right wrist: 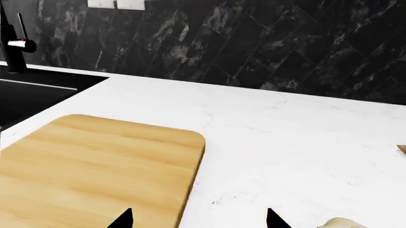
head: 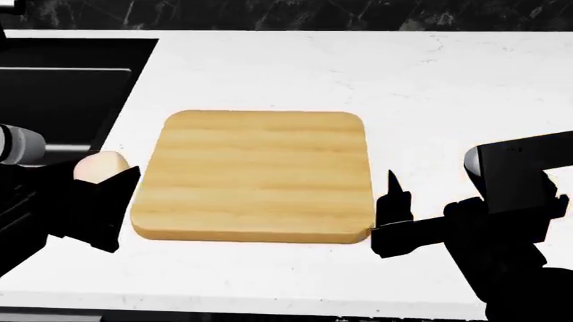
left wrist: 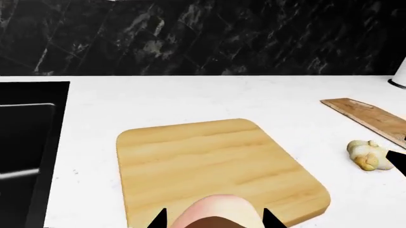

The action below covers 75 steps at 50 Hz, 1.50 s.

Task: Place the apricot and the ginger on separate cutting boards.

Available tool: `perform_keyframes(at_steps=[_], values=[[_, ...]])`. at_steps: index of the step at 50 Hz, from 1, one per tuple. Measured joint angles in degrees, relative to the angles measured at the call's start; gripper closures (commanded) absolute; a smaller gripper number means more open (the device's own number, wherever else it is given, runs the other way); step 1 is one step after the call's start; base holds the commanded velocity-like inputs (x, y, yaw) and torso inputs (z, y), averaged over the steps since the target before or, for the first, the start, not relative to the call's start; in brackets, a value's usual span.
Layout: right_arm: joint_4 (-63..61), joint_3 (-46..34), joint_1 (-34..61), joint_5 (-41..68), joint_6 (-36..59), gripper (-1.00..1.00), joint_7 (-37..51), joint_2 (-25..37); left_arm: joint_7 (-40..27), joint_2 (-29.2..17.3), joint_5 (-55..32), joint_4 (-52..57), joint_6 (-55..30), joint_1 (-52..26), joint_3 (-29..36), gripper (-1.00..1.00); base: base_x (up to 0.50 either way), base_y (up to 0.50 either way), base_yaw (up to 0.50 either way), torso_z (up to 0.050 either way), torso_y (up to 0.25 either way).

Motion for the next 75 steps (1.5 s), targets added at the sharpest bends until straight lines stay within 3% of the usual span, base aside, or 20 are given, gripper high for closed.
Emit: perform_keyframes(at_steps=[37,75], values=[[0.03,0.01,0.94,0.32,0.39,-1.00,0.55,0.34,0.10,-0.72,-0.26,-0.27,0.49,-0.46,-0.26,1.00,0.00,-0.45,0.00,0.000,0.000],[0.43,-0.48,1.60,0.18,1.46,-1.00,2.26,0.23,0.19,-1.41,-0.47,-0.63,0.97,-0.73,-0.44,1.00,0.03,-0.07,0.00,0.000,0.000]])
